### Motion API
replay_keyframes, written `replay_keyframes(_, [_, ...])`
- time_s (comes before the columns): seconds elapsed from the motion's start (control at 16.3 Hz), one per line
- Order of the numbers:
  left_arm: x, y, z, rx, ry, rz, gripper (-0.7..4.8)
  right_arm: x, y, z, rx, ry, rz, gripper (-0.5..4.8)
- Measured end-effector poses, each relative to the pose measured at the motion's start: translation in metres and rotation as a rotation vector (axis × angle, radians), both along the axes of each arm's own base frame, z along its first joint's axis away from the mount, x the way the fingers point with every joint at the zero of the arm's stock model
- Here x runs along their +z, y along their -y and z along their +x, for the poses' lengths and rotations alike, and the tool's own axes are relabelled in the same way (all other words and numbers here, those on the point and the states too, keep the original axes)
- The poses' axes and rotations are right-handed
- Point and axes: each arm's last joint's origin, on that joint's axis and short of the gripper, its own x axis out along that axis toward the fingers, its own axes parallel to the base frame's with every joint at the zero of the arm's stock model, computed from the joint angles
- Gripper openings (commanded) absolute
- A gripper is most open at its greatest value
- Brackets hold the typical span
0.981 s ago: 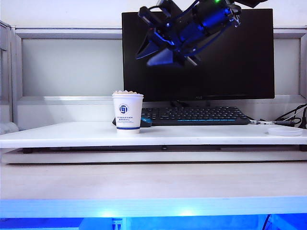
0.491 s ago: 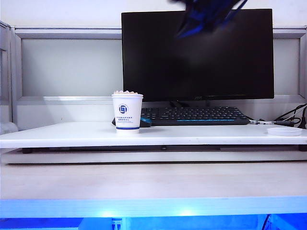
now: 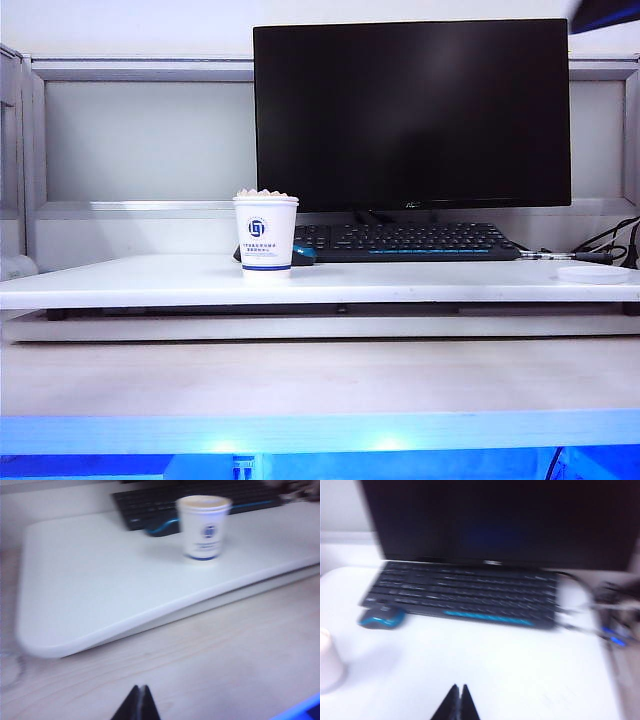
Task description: Pick up the badminton from the table and put it into the white paper cup.
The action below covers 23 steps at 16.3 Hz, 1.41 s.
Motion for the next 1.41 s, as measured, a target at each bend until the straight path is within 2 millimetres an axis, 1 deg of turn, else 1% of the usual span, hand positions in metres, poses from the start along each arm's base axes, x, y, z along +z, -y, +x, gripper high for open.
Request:
replay_keyframes(0.06, [0.000,-0.001,0.000,0.043,0.001,0.007,-0.05,-0.007,0.006,-0.014,-0.016,0.007,0.002,-0.05])
replay_keyframes(0.12, [0.000,-0.002,0.001,0.090,0.002,0.014,-0.05,-0.014,0.009,-0.023,-0.024,0.005,0.001,-0.05])
replay_keyframes(0.18, [0.000,-0.005,0.001,0.177,0.003,0.027,-0.05,-0.028,0.013,-0.040,-0.034,-0.018,-0.002,-0.05])
replay_keyframes(0.25, [0.000,-0.007,0.002,0.246,0.004,0.037,-0.05,-0.040,0.015,-0.050,-0.033,-0.038,-0.002,-0.05])
replay_keyframes(0.37, [0.001,-0.009,0.002,0.331,0.014,0.048,-0.05,-0.062,0.017,-0.064,-0.032,-0.066,-0.003,-0.05])
replay_keyframes(0.55, [0.001,-0.012,0.002,0.405,0.028,0.055,-0.05,-0.087,0.019,-0.080,-0.038,-0.062,0.021,-0.05])
replay_keyframes(0.61, [0.001,-0.012,0.002,0.409,0.028,0.056,-0.05,-0.092,0.020,-0.083,-0.038,-0.057,0.025,-0.05])
replay_keyframes(0.67, [0.001,-0.012,0.002,0.410,0.028,0.056,-0.05,-0.109,0.021,-0.093,-0.047,-0.041,0.044,-0.05])
replay_keyframes(0.98, [0.001,-0.012,0.002,0.410,0.027,0.056,-0.05,-0.143,0.026,-0.112,-0.114,-0.039,0.039,-0.05])
replay_keyframes(1.23, [0.001,-0.011,0.002,0.392,0.025,0.054,-0.05,-0.156,0.028,-0.116,-0.128,-0.101,0.026,-0.05])
replay_keyframes(1.41, [-0.004,-0.011,0.002,0.390,-0.020,0.064,-0.04,-0.157,0.031,-0.116,-0.157,-0.107,0.026,-0.05])
